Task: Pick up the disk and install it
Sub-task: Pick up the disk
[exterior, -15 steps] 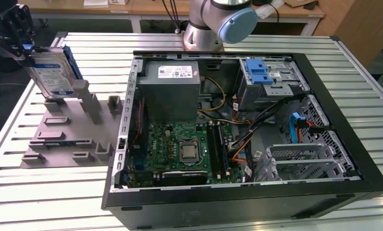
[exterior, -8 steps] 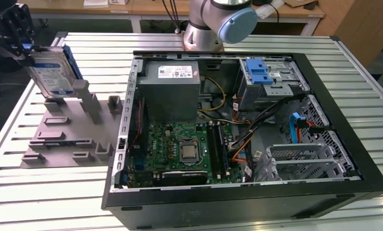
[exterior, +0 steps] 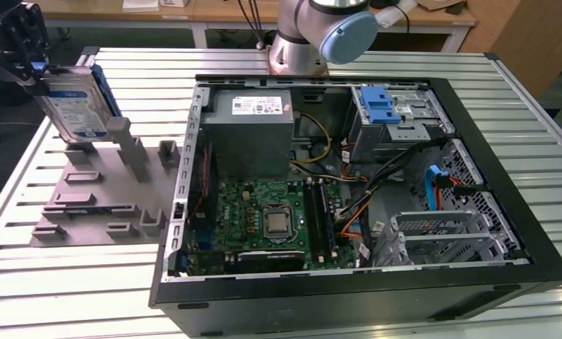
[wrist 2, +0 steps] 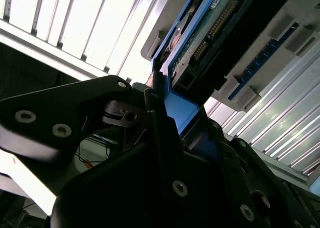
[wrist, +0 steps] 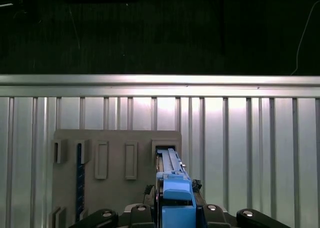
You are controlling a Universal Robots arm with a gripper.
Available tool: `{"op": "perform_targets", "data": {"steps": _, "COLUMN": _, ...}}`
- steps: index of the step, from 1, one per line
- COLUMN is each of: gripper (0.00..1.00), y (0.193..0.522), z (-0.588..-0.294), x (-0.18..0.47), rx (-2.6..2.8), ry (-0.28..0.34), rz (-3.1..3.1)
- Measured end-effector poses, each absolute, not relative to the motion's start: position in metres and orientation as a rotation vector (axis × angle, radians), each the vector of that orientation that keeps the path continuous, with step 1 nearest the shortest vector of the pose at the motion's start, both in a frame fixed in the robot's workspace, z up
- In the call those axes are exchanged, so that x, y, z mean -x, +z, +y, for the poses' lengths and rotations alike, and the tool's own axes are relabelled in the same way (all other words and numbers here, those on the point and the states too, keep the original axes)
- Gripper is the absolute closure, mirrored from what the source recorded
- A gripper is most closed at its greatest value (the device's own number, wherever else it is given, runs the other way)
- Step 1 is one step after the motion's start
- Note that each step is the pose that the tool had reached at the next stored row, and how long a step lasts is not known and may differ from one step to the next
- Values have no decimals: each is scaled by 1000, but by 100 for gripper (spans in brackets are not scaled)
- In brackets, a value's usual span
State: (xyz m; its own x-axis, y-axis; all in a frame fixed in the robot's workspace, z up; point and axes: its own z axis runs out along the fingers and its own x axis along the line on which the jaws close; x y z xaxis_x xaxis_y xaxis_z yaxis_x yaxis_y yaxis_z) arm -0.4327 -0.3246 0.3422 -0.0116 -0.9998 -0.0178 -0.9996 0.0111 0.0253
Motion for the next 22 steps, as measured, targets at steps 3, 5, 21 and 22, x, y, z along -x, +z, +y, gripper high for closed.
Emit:
{"op": "perform_targets", "data": {"steps": 3, "gripper": 64, "y": 344, "z": -325, "x": 433, "rx": -2205, "ry": -48, "rz": -2230}}
{"op": "perform_targets", "data": {"steps": 5, "gripper": 64, "y": 345, "z": -325, "x": 433, "rx": -2205, "ry": -48, "rz": -2230}}
{"op": "perform_targets", "data": {"steps": 21, "gripper": 64, "y": 359, "z": -325, "x": 433, "rx": -2205, "ry": -48, "rz": -2230}}
{"op": "perform_targets", "data": {"steps": 22, "gripper": 64, "y": 360, "z": -325, "x": 433, "rx": -2205, "ry": -48, "rz": -2230}}
